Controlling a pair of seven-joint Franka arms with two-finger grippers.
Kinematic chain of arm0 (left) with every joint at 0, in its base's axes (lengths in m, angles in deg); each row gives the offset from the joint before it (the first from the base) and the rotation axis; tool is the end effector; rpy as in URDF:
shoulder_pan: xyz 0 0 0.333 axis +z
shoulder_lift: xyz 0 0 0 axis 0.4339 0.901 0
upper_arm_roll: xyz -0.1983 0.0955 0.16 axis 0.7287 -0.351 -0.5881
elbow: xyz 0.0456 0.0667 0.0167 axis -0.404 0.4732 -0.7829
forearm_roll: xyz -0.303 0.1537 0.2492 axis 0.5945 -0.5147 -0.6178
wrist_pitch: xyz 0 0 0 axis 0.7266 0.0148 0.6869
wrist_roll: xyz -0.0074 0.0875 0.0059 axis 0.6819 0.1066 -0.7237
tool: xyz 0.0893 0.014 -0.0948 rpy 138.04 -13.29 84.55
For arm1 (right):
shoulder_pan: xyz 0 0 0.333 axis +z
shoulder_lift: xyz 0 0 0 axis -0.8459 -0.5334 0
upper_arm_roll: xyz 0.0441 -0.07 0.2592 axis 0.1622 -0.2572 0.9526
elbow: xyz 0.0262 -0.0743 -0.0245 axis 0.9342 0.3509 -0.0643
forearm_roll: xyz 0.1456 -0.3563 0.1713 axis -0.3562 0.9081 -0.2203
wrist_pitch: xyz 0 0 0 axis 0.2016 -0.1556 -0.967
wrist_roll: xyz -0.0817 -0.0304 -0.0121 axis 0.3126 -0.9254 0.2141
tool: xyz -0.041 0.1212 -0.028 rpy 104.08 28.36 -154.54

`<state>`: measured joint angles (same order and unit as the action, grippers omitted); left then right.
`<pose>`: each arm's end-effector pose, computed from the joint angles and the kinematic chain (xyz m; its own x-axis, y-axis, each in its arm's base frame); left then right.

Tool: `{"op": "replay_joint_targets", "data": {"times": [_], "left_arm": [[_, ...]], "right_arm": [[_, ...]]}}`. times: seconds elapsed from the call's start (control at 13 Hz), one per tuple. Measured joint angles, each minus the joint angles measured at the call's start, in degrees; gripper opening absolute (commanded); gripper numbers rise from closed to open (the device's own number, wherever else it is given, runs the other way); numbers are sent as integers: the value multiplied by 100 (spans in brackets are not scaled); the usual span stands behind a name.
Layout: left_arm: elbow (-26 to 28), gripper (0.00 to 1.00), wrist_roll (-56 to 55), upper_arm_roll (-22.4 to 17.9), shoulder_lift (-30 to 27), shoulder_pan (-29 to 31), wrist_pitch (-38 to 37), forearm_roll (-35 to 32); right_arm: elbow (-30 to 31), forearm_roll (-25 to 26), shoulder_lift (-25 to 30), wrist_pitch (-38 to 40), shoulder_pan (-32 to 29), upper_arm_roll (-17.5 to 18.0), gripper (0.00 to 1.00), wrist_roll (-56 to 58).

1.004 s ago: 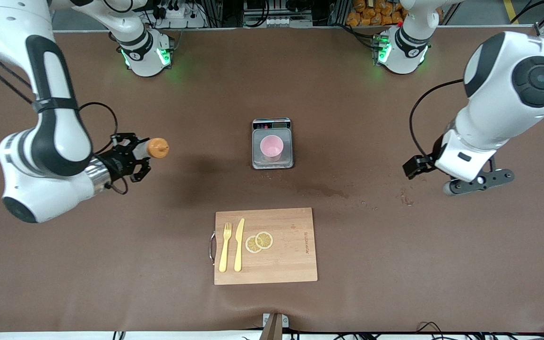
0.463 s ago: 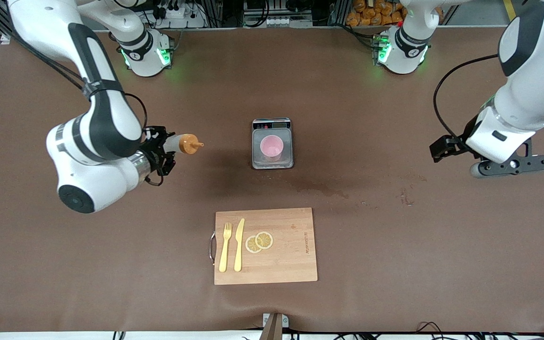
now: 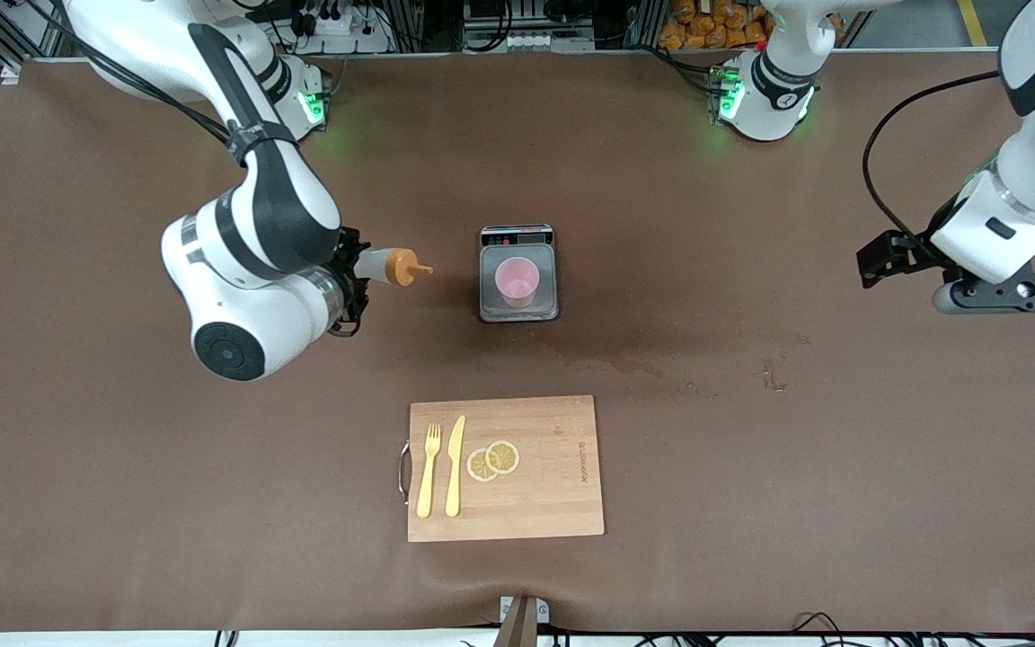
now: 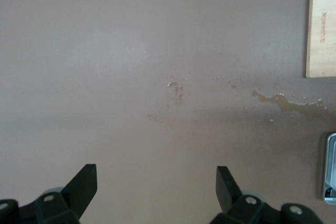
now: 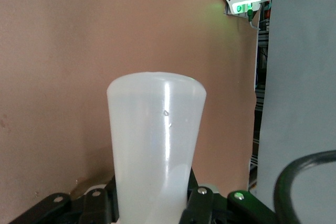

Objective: Add sauce to pink cup with both arms
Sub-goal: 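Carry the sauce bottle over the pink cup with the right gripper, then tilt the bottle and squeeze sauce into the pink cup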

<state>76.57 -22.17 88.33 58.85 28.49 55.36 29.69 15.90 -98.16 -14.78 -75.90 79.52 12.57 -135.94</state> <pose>0.6009 -0.0919 0.5213 0.9994 -0.0344 -0.0102 -0.0350 -0.9971 -0.0669 0.5680 0.2843 0.3174 -0.0738 -0.9958 -0.0536 -0.7665 0.0222 0.6418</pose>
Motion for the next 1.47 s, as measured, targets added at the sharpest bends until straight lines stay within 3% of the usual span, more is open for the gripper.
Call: {"op": "replay_joint_targets", "data": {"times": [0.31,0.69,1.47], "left_arm": [[-1,100,10,-157,-142,-121,-164,76],[-5,100,32,-910,-212,-607,-225,518],[-25,100,25,-872,-278,-704,-254,520]], "right_arm": [[-291,644,-281,-16,581,1,45,-855],[-475,867,-485,-8,948,-4,45,-1494],[-583,1733,-869,159,1614,-5,45,-1987]]}}
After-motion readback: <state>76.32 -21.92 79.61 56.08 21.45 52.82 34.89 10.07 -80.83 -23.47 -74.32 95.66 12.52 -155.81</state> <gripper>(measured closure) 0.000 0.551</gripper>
